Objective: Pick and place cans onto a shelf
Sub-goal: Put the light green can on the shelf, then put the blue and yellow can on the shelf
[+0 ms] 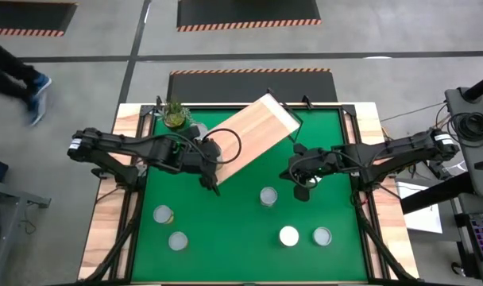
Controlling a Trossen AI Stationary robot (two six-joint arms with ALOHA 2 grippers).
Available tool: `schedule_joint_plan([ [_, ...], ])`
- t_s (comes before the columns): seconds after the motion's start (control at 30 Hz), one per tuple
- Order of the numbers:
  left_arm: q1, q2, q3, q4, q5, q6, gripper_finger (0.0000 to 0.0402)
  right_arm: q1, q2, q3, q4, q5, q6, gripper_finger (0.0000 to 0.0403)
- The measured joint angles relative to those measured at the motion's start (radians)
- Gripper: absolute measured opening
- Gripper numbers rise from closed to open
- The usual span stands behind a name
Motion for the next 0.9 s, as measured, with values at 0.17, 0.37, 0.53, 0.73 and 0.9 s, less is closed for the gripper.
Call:
schedule_joint_plan([
  [0.17,0.002,0.006,0.000,-0.024,-0.010,-0.053,0.0000,0.000,0.001,-0.001,0.001,0.016,-0.003,0.0013],
  [0.37,0.003,0.006,0.000,-0.042,-0.042,-0.091,0.0000,0.000,0.001,-0.001,0.000,0.016,-0.009,0.0013],
  [0.53,0.003,0.006,0.002,-0.039,-0.044,-0.093,0.0000,0.000,0.001,-0.001,0.000,0.017,-0.009,0.0013],
  [0.73,-0.010,0.001,0.022,-0.026,-0.052,-0.091,0.0000,0.000,-0.015,-0.001,-0.026,0.021,0.038,0.0013],
  [0.9,-0.067,-0.008,0.017,0.019,-0.093,-0.043,0.0000,0.000,-0.051,-0.001,-0.151,0.102,0.126,0.0013],
])
